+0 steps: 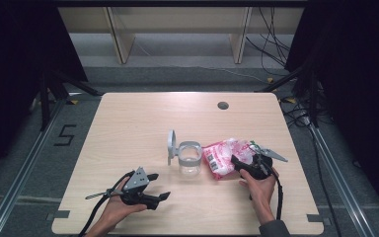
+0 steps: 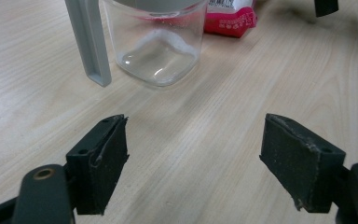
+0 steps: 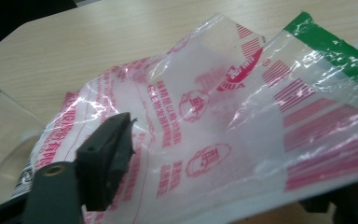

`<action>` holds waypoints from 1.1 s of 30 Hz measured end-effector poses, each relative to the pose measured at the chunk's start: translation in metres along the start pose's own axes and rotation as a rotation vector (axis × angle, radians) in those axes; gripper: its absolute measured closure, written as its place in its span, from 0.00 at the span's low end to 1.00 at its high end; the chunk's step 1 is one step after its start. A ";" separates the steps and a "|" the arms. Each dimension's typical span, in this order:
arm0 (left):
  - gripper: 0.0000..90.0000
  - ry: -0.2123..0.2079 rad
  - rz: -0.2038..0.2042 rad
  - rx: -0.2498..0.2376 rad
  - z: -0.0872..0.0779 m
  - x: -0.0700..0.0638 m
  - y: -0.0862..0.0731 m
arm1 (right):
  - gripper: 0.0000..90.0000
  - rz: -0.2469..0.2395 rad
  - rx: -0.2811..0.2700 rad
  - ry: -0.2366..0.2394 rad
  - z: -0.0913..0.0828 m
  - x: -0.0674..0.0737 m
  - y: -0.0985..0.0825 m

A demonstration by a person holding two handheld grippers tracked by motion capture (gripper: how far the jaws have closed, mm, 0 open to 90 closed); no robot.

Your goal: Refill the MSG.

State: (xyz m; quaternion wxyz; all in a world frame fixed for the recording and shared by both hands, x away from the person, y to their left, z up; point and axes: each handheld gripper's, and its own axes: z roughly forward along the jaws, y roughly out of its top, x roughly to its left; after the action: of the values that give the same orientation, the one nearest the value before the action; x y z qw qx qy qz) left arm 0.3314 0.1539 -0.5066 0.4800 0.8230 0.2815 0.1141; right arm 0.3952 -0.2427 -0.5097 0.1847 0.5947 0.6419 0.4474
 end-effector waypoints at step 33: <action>0.24 -0.002 0.001 -0.004 0.000 0.000 -0.001 | 1.00 -0.151 -0.083 0.017 0.015 0.009 0.014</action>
State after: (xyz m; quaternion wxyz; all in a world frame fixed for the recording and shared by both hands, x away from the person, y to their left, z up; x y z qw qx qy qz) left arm 0.3314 0.1543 -0.5070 0.4818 0.8224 0.2802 0.1139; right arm 0.4134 -0.2306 -0.5036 0.2368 0.5328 0.6672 0.4635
